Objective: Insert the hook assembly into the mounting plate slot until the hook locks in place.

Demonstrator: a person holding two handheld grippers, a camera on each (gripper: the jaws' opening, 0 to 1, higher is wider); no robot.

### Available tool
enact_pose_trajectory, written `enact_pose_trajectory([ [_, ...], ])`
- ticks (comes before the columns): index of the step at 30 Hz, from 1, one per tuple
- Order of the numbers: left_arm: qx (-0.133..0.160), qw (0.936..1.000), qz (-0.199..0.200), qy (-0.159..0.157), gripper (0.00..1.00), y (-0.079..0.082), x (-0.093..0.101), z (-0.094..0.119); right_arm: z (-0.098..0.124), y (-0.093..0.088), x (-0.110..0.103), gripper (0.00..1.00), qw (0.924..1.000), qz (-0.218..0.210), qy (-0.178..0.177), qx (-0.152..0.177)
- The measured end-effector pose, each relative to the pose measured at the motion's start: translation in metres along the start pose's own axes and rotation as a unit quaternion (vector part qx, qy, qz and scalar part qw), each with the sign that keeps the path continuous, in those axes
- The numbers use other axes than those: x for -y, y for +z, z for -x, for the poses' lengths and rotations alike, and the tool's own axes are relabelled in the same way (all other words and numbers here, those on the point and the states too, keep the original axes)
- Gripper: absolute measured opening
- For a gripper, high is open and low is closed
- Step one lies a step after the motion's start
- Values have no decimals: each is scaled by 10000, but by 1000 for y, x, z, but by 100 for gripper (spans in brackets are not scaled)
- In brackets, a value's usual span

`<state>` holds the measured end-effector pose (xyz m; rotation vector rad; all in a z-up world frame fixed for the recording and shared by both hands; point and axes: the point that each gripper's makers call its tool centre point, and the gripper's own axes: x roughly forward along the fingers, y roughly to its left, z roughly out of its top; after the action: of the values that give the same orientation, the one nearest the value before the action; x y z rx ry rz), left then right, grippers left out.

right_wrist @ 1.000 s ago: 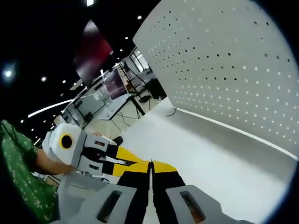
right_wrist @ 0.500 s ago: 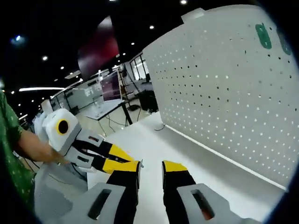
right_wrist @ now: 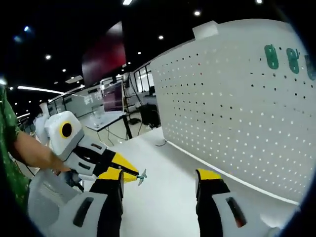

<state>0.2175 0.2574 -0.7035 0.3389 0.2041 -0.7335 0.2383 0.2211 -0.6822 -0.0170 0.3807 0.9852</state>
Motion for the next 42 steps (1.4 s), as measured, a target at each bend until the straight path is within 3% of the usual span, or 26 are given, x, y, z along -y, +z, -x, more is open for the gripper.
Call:
enact_pose_trajectory([
  [3, 32, 10000, 22, -28, 3, 3, 2, -1, 6, 5, 9, 85, 9990, 202, -341, 185],
  [5, 48, 10000, 24, -33, 3, 4, 3, -1, 8, 4, 9, 91, 9986, 275, -409, 168],
  [7, 61, 10000, 41, -35, 3, 6, 3, -1, 13, 10, 17, 100, 9957, 445, -741, 337],
  [12, 157, 9996, 228, -42, 3, 11, 2, -1, 25, 16, 23, 100, 9920, 506, -1049, 485],
  [30, 389, 9966, 725, -94, 3, 28, -5, 3, 52, 17, 18, 100, 9878, 328, -1358, 686],
  [42, 666, 9912, 1120, 246, 3, 60, -16, 8, 72, 24, 18, 100, 9839, 264, -1550, 845],
])
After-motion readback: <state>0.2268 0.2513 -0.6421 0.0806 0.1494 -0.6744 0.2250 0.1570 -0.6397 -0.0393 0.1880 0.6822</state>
